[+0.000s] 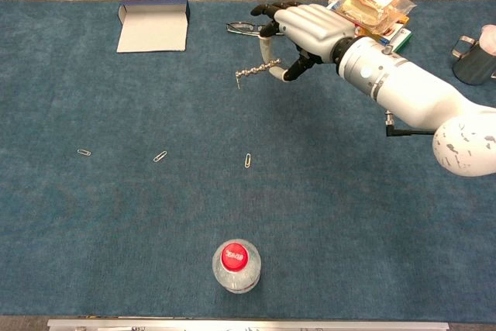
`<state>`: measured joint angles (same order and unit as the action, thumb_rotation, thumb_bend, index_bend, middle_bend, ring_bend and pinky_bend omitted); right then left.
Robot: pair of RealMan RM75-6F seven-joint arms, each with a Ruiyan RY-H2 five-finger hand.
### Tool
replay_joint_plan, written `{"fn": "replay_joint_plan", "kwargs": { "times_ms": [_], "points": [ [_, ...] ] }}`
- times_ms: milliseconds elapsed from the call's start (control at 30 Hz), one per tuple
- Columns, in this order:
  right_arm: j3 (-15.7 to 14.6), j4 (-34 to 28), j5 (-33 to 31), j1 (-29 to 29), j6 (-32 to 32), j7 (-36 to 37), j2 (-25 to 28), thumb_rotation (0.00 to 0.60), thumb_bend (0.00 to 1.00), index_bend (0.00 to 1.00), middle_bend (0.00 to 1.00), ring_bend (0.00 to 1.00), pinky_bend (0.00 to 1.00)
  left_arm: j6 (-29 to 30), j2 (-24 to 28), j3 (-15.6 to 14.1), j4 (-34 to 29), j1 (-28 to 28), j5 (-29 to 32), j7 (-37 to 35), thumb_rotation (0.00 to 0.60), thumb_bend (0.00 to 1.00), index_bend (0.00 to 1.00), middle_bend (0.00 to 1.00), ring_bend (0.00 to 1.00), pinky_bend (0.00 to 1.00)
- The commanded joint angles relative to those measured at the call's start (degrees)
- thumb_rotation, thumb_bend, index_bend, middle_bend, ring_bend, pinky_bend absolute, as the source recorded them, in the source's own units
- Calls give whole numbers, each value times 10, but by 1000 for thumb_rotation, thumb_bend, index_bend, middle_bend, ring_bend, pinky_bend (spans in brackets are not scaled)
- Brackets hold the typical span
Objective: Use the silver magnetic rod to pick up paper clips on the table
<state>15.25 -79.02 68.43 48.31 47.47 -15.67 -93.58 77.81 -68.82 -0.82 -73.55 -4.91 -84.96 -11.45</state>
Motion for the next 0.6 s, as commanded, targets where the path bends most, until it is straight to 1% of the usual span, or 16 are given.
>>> {"fn": "replay_joint_plan", "kwargs": {
  "times_ms": [33,233,600],
  "points": [
    [6,20,2,16,-12,14,-16,600,347,606,74,0,61,-1,0,0,6,0,1,-11,600,360,456,432,294,420],
    [12,66,7,46,-30,40,-49,600,348,606,75,0,61,-5,-4,-2,24,4,7,-26,600,359,455,433,294,420],
    [28,153,36,107,-51,112,-115,600,347,606,80,0,61,-13,-12,-5,60,9,10,-60,600,359,456,433,294,420]
  ]
}}
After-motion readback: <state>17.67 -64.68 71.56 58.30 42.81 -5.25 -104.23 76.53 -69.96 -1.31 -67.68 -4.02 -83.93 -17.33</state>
